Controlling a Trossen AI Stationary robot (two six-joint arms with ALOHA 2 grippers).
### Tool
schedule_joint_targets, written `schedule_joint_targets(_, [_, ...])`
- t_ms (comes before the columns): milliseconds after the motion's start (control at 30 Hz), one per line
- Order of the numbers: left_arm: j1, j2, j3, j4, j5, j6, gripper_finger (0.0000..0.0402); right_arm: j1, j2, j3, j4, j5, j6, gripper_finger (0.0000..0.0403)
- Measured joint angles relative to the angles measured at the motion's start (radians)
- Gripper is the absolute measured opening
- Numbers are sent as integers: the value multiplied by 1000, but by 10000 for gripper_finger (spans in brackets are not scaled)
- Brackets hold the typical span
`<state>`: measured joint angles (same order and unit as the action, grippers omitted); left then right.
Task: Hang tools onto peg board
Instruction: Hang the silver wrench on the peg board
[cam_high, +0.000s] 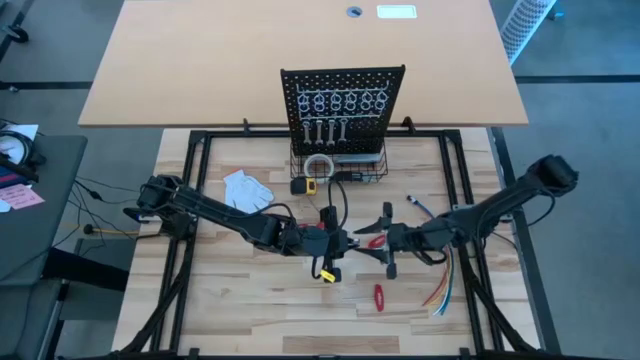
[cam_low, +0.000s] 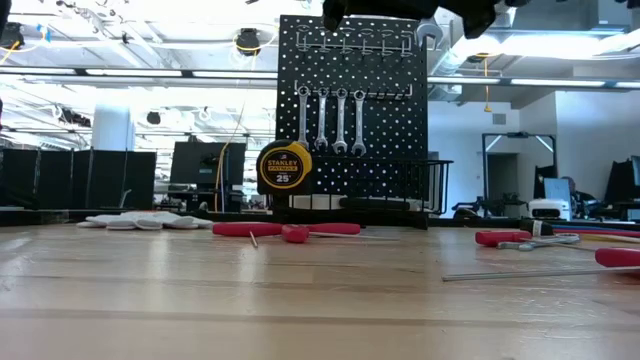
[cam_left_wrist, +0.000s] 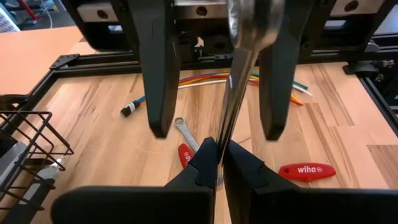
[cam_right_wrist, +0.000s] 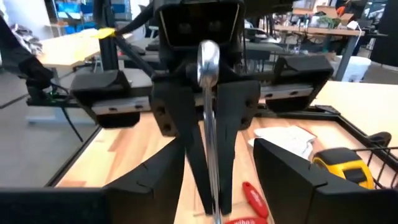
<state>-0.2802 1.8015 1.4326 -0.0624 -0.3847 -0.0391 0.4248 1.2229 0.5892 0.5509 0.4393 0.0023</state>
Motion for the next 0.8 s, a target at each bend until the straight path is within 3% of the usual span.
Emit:
schedule_joint_targets(133, [0, 0, 0, -1, 6, 0, 6, -10, 10, 0, -2, -1, 0, 147])
schedule_joint_targets(333, [1, 0, 0, 12, -2, 0, 11, -12, 7, 0, 4, 0, -7, 21])
schedule_joint_targets(500, [1, 0, 0, 9, -21, 19, 54, -17, 4, -6, 16, 33, 1, 17])
schedule_joint_targets(700, [0, -2, -1, -58, -118, 0, 108, -89, -65, -97, 41, 45, 74, 12])
schedule_joint_targets(800, [14, -2, -30, 8, -117, 28, 121, -126, -95, -155, 127, 44, 87, 12])
